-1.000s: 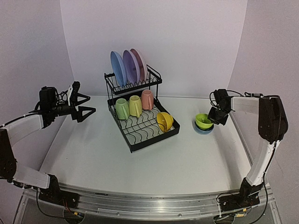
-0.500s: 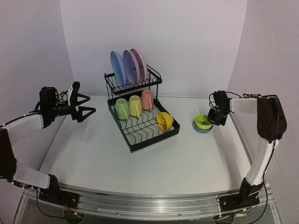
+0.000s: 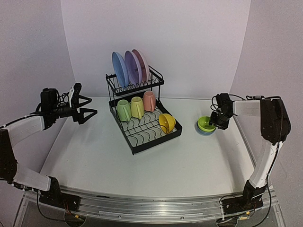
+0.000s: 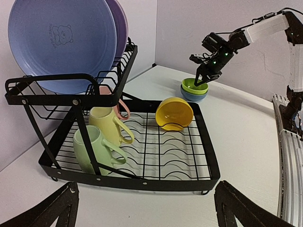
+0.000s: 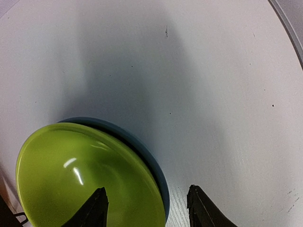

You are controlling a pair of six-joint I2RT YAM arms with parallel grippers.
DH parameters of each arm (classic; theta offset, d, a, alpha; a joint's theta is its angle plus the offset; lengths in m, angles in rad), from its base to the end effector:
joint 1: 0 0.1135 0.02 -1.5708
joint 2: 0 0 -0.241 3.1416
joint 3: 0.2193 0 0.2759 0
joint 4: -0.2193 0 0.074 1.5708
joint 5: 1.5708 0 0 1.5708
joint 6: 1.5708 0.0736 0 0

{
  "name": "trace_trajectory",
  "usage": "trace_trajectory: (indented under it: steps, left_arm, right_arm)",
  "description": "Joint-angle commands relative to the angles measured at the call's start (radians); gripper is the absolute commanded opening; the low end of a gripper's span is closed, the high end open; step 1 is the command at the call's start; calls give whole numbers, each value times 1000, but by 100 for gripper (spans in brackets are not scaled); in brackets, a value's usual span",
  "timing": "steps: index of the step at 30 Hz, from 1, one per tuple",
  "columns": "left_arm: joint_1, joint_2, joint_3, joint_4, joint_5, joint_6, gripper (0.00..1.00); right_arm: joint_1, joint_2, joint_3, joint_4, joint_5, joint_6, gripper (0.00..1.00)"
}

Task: Unload the mixed dishes from the dish rack
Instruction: Place the bowl at the center of the board, then pick up the bowl from the dish rack.

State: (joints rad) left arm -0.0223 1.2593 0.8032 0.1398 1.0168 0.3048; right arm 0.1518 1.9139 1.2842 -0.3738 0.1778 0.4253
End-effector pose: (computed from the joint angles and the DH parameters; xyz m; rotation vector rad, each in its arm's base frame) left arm 0.3200 -0.0697 0.2431 0.9347 1.5332 -0.7486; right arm 0.4297 0.0526 0.1069 0.4131 2.5163 -0.0064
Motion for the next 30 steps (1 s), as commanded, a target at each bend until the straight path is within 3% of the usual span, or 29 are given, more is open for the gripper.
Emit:
trace_trajectory:
  steps: [1, 5, 11, 15, 21, 30]
  left_arm:
    - [7, 3, 28, 37, 3, -14, 100]
    - [8, -4, 14, 45, 2, -22, 100]
    - [7, -10, -16, 107, 0, -70, 100]
    - [9, -10, -19, 112, -9, -68, 100]
    - [8, -5, -16, 109, -10, -66, 100]
    - [8, -6, -26, 113, -15, -74, 100]
  right_arm:
    - [20, -90, 46, -25, 4, -41, 57]
    - [86, -155, 142, -137, 102, -84, 71]
    - [347, -135, 315, -272, 354, -157, 79]
    - [496, -50, 419, -319, 453, -168, 77]
    - [662, 164, 614, -328, 567, -375, 77]
    - [734, 435, 865, -339, 829, -646, 68]
